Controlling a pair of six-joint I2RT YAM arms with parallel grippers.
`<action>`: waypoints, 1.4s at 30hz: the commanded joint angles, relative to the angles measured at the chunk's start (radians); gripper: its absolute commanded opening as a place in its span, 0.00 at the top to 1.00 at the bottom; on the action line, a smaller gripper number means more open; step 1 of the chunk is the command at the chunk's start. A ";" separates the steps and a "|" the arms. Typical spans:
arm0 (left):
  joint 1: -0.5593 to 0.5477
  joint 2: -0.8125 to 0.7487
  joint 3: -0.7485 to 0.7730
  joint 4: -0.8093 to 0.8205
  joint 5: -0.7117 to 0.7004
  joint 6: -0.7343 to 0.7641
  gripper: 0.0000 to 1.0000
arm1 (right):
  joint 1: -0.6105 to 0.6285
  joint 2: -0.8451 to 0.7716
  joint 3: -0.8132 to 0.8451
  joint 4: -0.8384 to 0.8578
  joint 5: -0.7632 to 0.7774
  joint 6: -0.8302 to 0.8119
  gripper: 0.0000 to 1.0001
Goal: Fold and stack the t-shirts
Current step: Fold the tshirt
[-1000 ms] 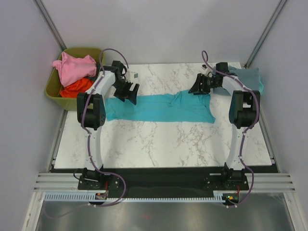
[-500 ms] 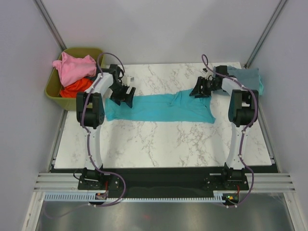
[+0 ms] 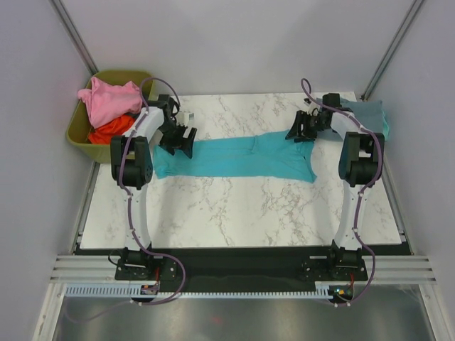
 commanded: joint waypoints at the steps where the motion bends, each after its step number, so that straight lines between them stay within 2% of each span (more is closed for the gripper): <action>1: 0.019 0.025 -0.026 0.006 -0.104 0.023 0.03 | -0.020 0.057 0.060 -0.014 0.157 -0.040 0.37; 11: 0.001 -0.153 -0.218 0.005 -0.139 0.004 0.03 | 0.009 0.175 0.260 -0.031 0.200 -0.080 0.35; 19: -0.060 -0.311 -0.374 0.020 -0.211 0.012 0.02 | 0.060 0.267 0.418 0.006 0.189 -0.061 0.33; 23: -0.111 -0.423 -0.402 0.017 -0.263 0.021 0.02 | 0.061 0.261 0.481 0.026 0.192 -0.054 0.33; 27: -0.168 -0.537 -0.396 -0.012 -0.269 0.030 0.02 | 0.060 0.171 0.475 0.038 0.215 -0.058 0.32; 30: -0.169 -0.612 -0.404 -0.030 -0.231 0.021 0.02 | 0.046 0.021 0.400 0.061 0.241 -0.023 0.31; 34: -0.168 -0.677 -0.491 -0.009 -0.216 0.006 0.02 | 0.031 -0.122 0.262 0.061 0.250 0.047 0.32; 37: -0.168 -0.752 -0.541 0.089 -0.281 -0.009 0.04 | 0.026 -0.282 0.072 0.105 0.290 0.129 0.34; 38: -0.168 -0.767 -0.537 0.106 -0.292 -0.019 0.05 | 0.027 -0.335 -0.069 0.138 0.312 0.144 0.34; 40: -0.168 -0.804 -0.481 0.126 -0.295 -0.046 0.05 | 0.043 -0.541 -0.242 0.349 0.405 0.123 0.32; 41: -0.166 -0.810 -0.454 0.129 -0.294 -0.057 0.05 | 0.052 -0.616 -0.415 0.445 0.436 0.111 0.31; 42: -0.165 -0.822 -0.431 0.141 -0.294 -0.068 0.04 | 0.061 -0.739 -0.477 0.622 0.473 0.056 0.31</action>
